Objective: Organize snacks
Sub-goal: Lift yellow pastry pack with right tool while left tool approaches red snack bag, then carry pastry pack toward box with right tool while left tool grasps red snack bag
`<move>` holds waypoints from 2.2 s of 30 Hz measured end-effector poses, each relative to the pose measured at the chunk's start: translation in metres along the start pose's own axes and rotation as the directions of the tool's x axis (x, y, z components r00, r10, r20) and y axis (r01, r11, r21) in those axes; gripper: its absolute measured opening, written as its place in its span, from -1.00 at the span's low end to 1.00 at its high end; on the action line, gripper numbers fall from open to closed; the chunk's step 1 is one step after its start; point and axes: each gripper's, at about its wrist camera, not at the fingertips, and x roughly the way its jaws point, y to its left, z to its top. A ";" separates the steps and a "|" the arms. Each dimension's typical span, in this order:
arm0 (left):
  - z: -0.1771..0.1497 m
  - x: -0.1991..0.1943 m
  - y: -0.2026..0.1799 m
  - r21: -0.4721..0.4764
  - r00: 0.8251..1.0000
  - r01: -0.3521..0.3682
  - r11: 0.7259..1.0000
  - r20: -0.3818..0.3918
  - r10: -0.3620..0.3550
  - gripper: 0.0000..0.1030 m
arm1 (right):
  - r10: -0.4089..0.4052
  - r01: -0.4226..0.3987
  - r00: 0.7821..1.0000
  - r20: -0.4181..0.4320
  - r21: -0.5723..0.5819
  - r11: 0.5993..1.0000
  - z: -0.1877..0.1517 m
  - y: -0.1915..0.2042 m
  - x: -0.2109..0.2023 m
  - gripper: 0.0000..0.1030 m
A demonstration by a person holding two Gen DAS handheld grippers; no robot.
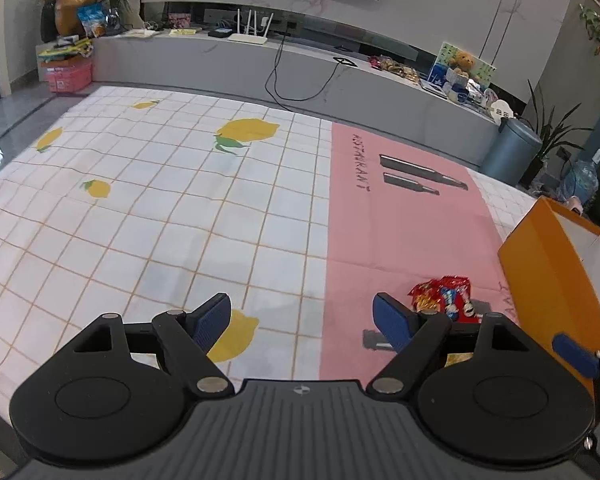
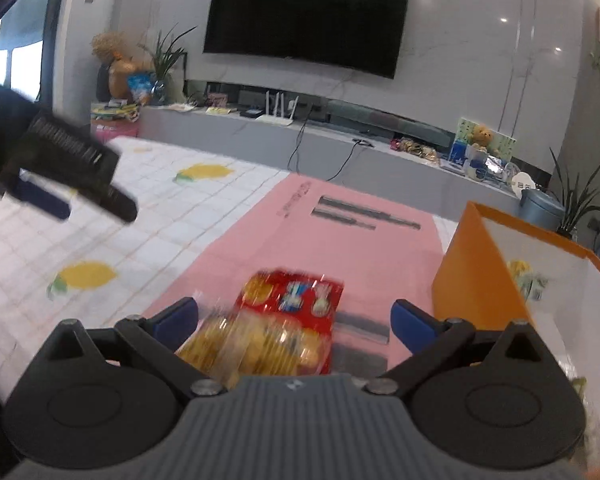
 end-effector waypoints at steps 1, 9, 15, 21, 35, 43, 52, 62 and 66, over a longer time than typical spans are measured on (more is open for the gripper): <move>-0.003 -0.001 0.000 0.010 1.000 -0.017 1.000 0.007 0.017 0.84 | 0.006 -0.006 1.000 -0.008 0.014 1.000 -0.002 0.000 0.000 0.94; -0.013 -0.008 -0.007 0.094 0.999 -0.035 0.995 0.022 0.033 0.84 | -0.017 0.017 1.000 -0.005 0.072 0.997 -0.017 0.007 0.003 0.94; -0.014 -0.001 -0.005 0.077 1.000 -0.003 0.997 -0.023 0.004 0.84 | -0.024 0.025 1.000 -0.020 0.076 0.997 -0.020 0.017 0.017 0.94; -0.016 -0.001 -0.007 0.083 0.999 0.018 0.996 -0.034 -0.015 0.84 | -0.107 0.116 0.992 -0.062 0.179 0.977 -0.022 0.033 0.012 0.94; -0.007 0.002 0.021 -0.150 0.989 0.111 0.982 -0.080 -0.124 0.84 | -0.188 0.189 0.982 -0.031 0.064 0.980 -0.050 0.058 0.018 0.38; -0.007 -0.017 0.002 -0.035 0.991 0.125 0.992 0.043 -0.123 0.84 | -0.115 0.105 0.992 0.056 0.152 0.983 -0.037 0.042 -0.009 0.34; -0.011 -0.009 -0.027 0.025 0.987 0.157 0.987 0.021 -0.158 0.84 | -0.074 0.035 0.980 0.182 0.208 0.977 0.008 -0.016 -0.051 0.34; -0.034 0.029 -0.110 0.210 0.975 0.214 0.954 -0.108 -0.194 0.84 | -0.116 0.040 0.967 0.225 0.317 0.948 0.020 -0.077 -0.075 0.34; -0.032 0.050 -0.136 0.249 0.980 0.177 0.952 -0.137 -0.147 0.84 | -0.113 0.019 0.971 0.210 0.401 0.916 0.019 -0.090 -0.076 0.34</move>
